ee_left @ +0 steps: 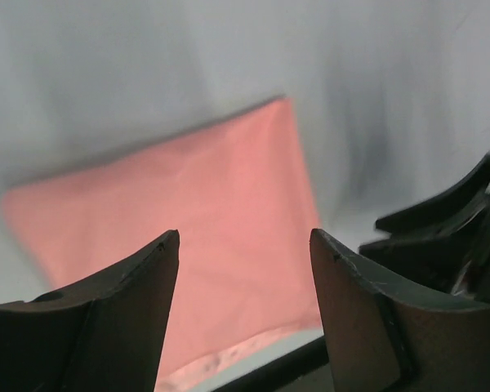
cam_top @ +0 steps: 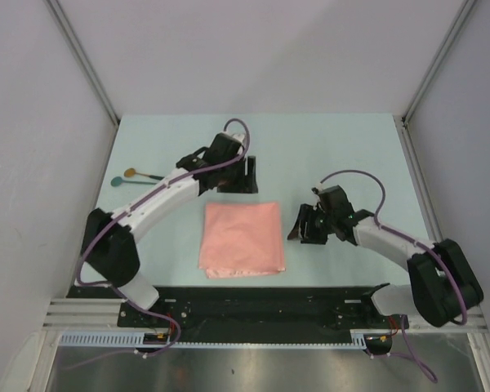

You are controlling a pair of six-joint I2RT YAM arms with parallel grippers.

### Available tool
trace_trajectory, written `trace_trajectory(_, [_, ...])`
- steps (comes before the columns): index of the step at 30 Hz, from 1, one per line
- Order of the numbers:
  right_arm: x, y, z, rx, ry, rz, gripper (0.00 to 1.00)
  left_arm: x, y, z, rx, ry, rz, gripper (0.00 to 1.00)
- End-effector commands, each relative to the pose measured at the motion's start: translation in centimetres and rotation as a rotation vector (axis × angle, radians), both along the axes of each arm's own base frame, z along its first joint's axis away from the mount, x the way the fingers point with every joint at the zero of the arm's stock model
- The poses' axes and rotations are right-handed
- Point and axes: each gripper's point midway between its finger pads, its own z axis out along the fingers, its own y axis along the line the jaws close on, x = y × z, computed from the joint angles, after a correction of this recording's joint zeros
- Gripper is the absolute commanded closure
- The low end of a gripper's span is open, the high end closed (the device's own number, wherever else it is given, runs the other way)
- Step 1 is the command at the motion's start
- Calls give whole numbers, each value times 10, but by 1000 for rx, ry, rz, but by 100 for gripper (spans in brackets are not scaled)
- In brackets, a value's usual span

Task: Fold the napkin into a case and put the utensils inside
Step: Move the lower triangle-folded napkin to the center of the board.

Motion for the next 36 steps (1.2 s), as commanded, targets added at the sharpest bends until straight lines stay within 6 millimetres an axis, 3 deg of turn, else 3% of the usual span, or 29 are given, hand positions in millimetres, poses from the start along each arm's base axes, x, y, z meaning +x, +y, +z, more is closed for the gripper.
trace_trajectory(1, [23,37,29,72,-61,174,47,-61,81,-52,243,125,38,31])
trace_trajectory(3, [16,43,29,85,-46,204,49,-76,93,-50,216,129,57,30])
trace_trajectory(4, [9,48,28,90,-47,229,50,-86,105,-65,227,162,76,30])
trace_trajectory(6, [0,50,22,87,-40,256,49,-97,113,-71,196,191,114,27])
trace_trajectory(7, [-1,51,20,80,-47,267,47,-102,127,-80,190,209,159,25])
trace_trajectory(9, [1,51,14,66,-33,268,48,-110,131,-89,113,264,207,25])
trace_trajectory(10, [1,49,12,58,-18,266,48,-118,143,-101,88,309,262,25])
trace_trajectory(14, [-7,55,12,81,9,277,51,-129,150,-115,8,378,337,28])
trace_trajectory(17, [-22,62,15,91,14,308,60,-141,148,-124,-11,431,361,32])
trace_trajectory(22, [-43,64,7,78,46,335,59,-161,148,-140,-24,501,373,35])
trace_trajectory(30, [-51,54,-2,43,60,330,58,-171,144,-147,-40,535,371,40])
trace_trajectory(36, [-55,54,-7,47,72,331,59,-174,144,-153,-16,542,370,57])
